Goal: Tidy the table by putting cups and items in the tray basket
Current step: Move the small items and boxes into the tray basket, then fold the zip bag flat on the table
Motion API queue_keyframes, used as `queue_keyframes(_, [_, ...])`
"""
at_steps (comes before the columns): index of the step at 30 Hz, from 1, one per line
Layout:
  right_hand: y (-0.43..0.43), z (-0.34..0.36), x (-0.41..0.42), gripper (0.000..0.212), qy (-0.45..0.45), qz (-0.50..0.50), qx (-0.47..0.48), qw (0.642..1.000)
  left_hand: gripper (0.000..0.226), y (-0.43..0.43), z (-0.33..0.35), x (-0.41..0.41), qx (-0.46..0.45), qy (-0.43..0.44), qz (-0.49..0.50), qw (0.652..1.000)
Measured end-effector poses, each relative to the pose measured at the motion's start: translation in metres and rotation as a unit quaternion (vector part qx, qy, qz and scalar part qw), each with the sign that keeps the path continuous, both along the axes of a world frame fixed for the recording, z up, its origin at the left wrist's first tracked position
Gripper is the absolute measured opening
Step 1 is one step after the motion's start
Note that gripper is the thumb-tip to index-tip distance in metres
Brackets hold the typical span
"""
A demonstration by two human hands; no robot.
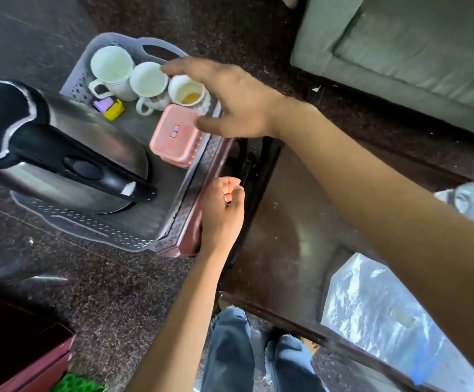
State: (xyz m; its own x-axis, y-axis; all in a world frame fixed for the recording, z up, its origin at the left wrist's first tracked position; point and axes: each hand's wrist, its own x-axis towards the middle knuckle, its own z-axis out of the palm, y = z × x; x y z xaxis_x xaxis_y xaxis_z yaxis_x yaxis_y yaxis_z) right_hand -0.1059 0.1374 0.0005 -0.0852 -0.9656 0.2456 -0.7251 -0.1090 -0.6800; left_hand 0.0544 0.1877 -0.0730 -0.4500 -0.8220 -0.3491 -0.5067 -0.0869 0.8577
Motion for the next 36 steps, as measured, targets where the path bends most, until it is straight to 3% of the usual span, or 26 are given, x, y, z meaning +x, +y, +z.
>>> queue_keyframes(5, [0.094, 0.008, -0.013, 0.056, -0.054, -0.147, -0.038, 0.987, 0.016, 0.045, -0.001, -0.026, -0.002, -0.002, -0.03, 1.0])
queue_keyframes(10, [0.203, -0.03, -0.008, 0.05, -0.048, -0.363, -0.027, 0.93, 0.016, 0.105, -0.008, -0.047, -0.019, -0.007, -0.096, 0.995])
queue_keyframes(15, [0.312, -0.085, 0.031, 0.046, -0.037, -0.479, 0.018, 0.877, 0.016, 0.171, -0.026, -0.048, -0.088, -0.021, -0.198, 0.976])
queue_keyframes(19, [0.385, -0.143, 0.073, 0.051, -0.023, -0.494, 0.129, 0.859, 0.037, 0.219, -0.051, -0.037, -0.225, -0.036, -0.298, 0.927])
queue_keyframes(22, [0.417, -0.175, 0.093, 0.053, 0.024, -0.461, 0.206, 0.863, 0.052, 0.245, -0.077, -0.032, -0.325, -0.104, -0.412, 0.845])
queue_keyframes(24, [0.426, -0.186, 0.098, 0.053, 0.06, -0.44, 0.234, 0.865, 0.057, 0.259, -0.095, -0.03, -0.353, -0.137, -0.479, 0.792])
queue_keyframes(26, [0.431, -0.192, 0.098, 0.055, 0.076, -0.441, 0.253, 0.858, 0.06, 0.269, -0.11, -0.028, -0.356, -0.162, -0.518, 0.76])
queue_keyframes(31, [0.441, -0.207, 0.097, 0.058, 0.06, -0.451, 0.32, 0.831, 0.059, 0.273, -0.127, -0.024, -0.356, -0.22, -0.533, 0.736])
queue_keyframes(36, [0.452, -0.209, 0.094, 0.062, 0.05, -0.467, 0.32, 0.823, 0.059, 0.27, -0.128, -0.023, -0.364, -0.247, -0.529, 0.726])
